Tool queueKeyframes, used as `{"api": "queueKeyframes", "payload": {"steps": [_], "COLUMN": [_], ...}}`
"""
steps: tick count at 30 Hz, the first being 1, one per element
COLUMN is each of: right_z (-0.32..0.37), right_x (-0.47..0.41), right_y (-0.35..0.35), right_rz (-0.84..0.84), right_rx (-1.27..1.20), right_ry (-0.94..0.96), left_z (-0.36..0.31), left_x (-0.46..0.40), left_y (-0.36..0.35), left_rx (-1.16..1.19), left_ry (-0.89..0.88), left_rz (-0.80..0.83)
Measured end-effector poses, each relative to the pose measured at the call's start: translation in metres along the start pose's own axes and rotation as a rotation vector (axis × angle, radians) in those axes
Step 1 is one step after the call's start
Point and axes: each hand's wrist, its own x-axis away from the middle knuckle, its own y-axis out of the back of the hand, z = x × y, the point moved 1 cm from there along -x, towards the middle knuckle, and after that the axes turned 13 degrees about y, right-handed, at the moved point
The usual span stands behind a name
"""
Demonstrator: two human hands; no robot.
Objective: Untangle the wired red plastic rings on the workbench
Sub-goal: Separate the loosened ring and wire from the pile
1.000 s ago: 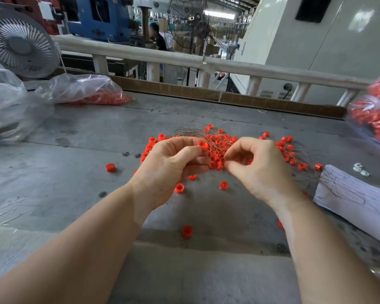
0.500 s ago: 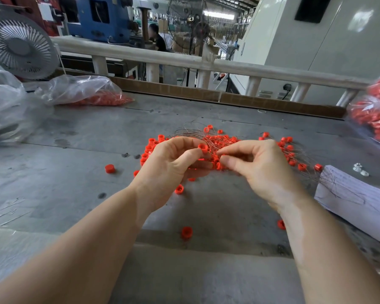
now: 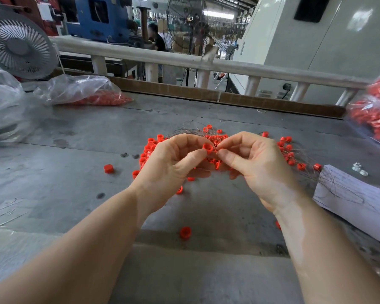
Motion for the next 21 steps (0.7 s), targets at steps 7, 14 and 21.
{"api": "queueKeyframes", "payload": {"steps": [7,14,21], "right_z": [0.0062,0.0029,0.0015], "right_x": [0.0000,0.0000,-0.0003], "right_y": [0.0042,-0.0007,0.0006], "right_rz": [-0.168,-0.093,-0.071], "right_rx": [0.171,0.110,0.035], "right_ry": [0.187,0.135,0.103], "left_z": [0.0005,-0.0011,-0.0018], "left_x": [-0.0004,0.0007,-0.0009], "left_y": [0.0003,0.0003,0.0006], "left_rx": [-0.030,-0.016,0.056], "left_ry": [-0.005,-0.020,-0.014], "left_rz": [0.005,0.001,-0.017]}}
